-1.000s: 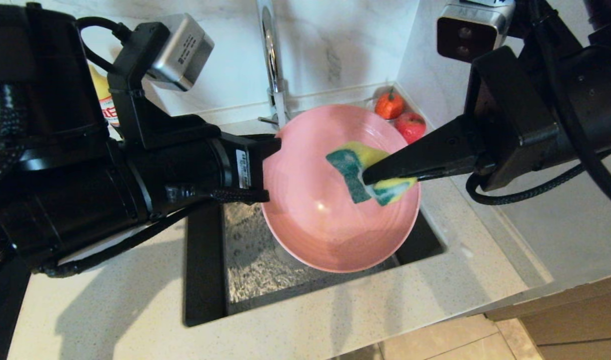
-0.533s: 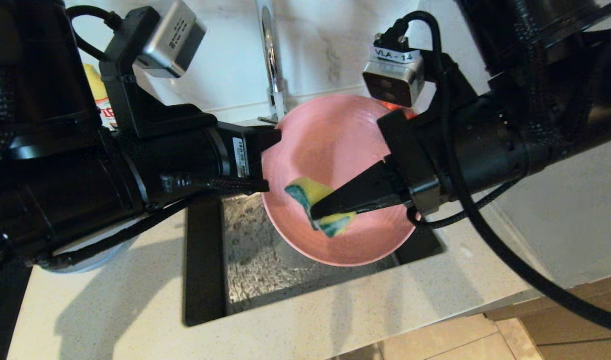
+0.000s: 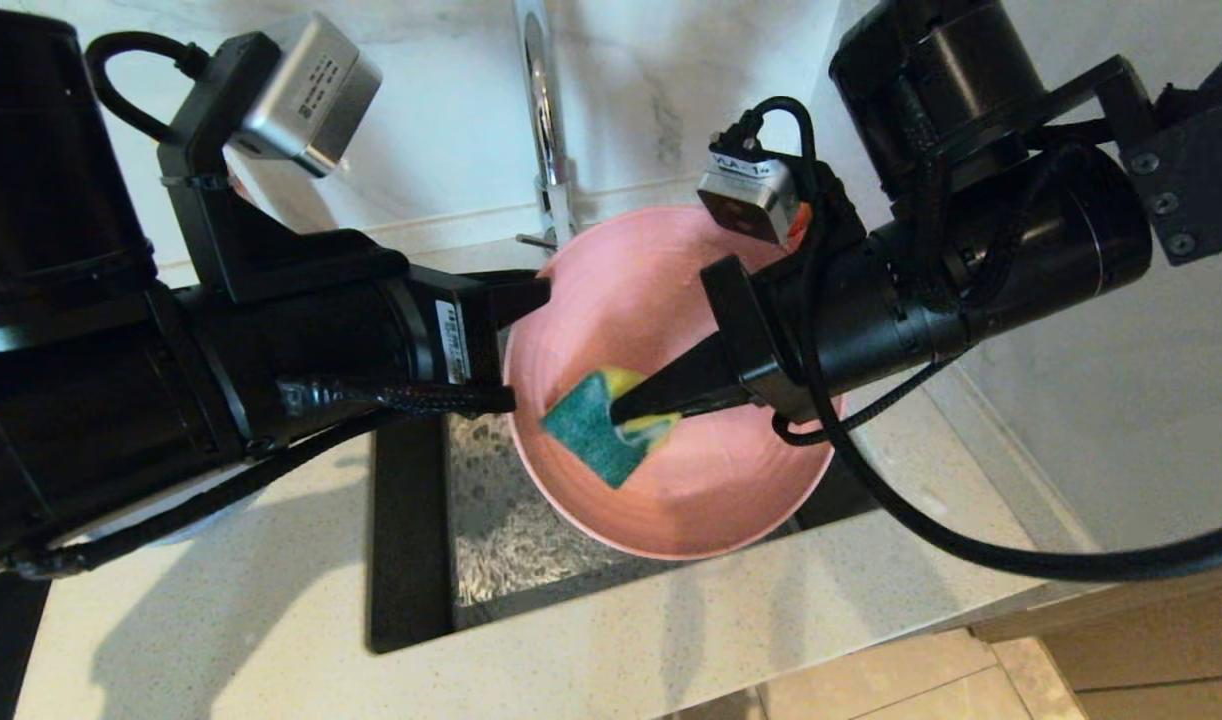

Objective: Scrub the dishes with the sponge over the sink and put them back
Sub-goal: Wipe the plate

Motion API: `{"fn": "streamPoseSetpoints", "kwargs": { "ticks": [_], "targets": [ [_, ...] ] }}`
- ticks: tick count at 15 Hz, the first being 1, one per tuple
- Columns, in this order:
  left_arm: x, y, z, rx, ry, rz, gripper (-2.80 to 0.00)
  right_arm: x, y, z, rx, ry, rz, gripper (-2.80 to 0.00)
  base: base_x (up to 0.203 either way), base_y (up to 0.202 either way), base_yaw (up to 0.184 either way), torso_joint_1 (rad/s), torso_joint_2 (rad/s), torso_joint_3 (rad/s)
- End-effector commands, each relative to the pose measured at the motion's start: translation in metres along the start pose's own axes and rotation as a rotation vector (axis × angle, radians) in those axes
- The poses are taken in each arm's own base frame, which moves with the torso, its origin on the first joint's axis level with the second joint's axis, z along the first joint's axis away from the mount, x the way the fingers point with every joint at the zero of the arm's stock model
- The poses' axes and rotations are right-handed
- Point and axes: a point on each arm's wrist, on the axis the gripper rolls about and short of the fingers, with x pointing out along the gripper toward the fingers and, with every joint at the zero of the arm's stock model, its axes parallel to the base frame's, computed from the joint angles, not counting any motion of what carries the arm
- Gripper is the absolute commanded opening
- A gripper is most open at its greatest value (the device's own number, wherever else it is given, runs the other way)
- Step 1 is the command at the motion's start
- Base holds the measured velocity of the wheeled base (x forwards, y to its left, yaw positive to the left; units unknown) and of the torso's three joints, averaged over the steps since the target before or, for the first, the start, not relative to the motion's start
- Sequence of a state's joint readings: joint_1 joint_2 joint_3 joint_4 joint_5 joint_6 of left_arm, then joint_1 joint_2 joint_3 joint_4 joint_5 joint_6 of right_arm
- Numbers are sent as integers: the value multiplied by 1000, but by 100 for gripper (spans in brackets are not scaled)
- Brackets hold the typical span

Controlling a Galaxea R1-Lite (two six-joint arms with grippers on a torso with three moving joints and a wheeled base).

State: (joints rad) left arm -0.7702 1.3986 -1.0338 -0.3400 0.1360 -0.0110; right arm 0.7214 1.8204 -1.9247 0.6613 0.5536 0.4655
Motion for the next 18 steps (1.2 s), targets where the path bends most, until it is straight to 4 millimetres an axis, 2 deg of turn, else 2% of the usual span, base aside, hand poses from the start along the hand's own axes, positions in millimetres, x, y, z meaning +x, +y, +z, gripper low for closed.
{"fn": "streamPoseSetpoints", "kwargs": {
  "ticks": [1,5,9,12,18],
  "targets": [
    [-2,0,1,1,-4,1,-280,-10,-7,5,14,-34,-19,-280,0,0,0,0,0,0],
    [-2,0,-3,3,9,-1,-280,-34,-7,11,3,-105,-31,-280,0,0,0,0,0,0],
    [-1,0,-7,4,20,2,-280,-49,-4,13,-10,-151,-34,-280,0,0,0,0,0,0],
    [-5,1,-3,1,1,7,-280,-62,-7,13,-1,-175,-57,-280,0,0,0,0,0,0],
    [-7,3,14,-9,-57,19,-280,-67,-15,1,42,-126,-99,-280,0,0,0,0,0,0]
  ]
}}
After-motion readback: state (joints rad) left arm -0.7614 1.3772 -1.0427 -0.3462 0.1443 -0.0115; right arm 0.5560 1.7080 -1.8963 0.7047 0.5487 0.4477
